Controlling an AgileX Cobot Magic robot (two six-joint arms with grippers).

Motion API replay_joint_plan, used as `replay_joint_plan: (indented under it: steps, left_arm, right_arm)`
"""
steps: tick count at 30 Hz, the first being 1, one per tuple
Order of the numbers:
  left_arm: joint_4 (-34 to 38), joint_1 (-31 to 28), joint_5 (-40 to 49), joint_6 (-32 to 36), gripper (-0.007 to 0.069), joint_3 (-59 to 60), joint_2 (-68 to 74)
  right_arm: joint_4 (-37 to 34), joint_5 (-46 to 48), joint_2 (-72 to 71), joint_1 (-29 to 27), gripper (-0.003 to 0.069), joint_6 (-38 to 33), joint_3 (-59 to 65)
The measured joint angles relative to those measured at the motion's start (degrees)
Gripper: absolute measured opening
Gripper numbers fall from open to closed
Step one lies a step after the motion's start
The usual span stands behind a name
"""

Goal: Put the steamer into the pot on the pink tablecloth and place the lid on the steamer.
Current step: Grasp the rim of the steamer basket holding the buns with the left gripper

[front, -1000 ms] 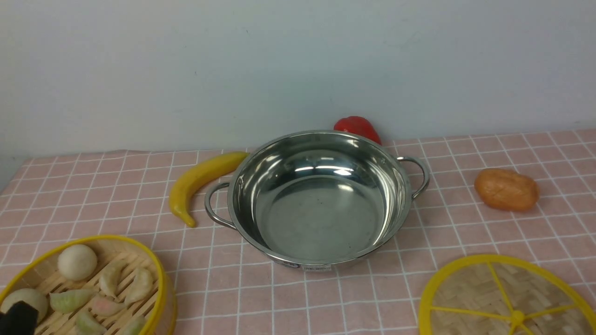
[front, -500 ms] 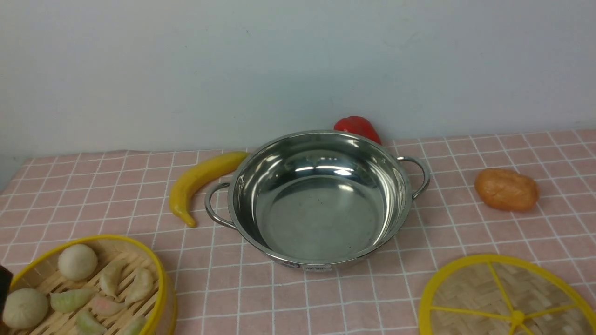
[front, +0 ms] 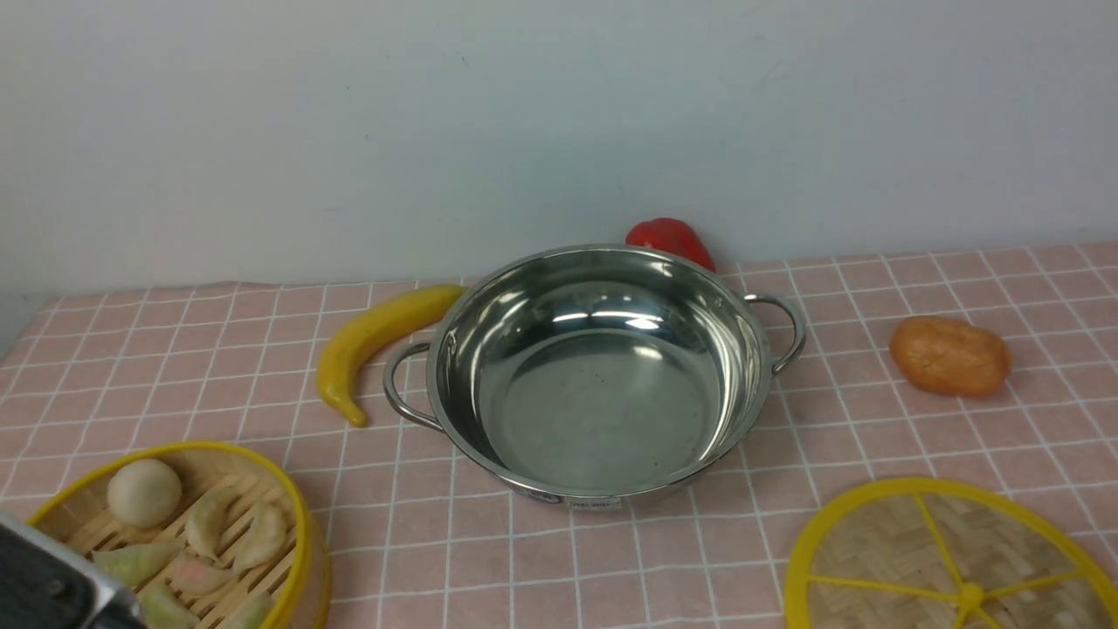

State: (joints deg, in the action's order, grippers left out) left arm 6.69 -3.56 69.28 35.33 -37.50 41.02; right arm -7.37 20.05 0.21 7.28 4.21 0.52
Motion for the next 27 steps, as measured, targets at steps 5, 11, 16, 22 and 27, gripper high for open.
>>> replay_joint_plan:
  steps: [5, 11, 16, 22, 27]
  left_arm:
    - [-2.1, 5.2, -0.8, 10.8, 0.0244, 0.0, 7.0]
    - [-7.2, 6.2, -5.4, 14.0, 0.0304, -0.1, 16.6]
    - [-4.7, 6.3, -11.8, 13.3, 0.0382, -0.1, 23.0]
    - [-4.1, 6.3, -13.5, 12.6, 0.0419, -0.1, 28.8]
    - [-4.1, 6.3, -14.7, 12.2, 0.0419, -0.1, 32.4]
  right_arm:
    - [0.0, 0.0, 0.0, 0.0, 0.0242, 0.0, 0.0]
    - [0.0, 0.0, 0.0, 0.0, 0.0242, 0.0, 0.0]
    - [0.0, 0.0, 0.0, 0.0, 0.0242, 0.0, 0.0]
    - [0.0, 0.0, 0.0, 0.0, 0.0242, 0.0, 0.0]
    - [0.0, 0.0, 0.0, 0.0, 0.0242, 0.0, 0.0]
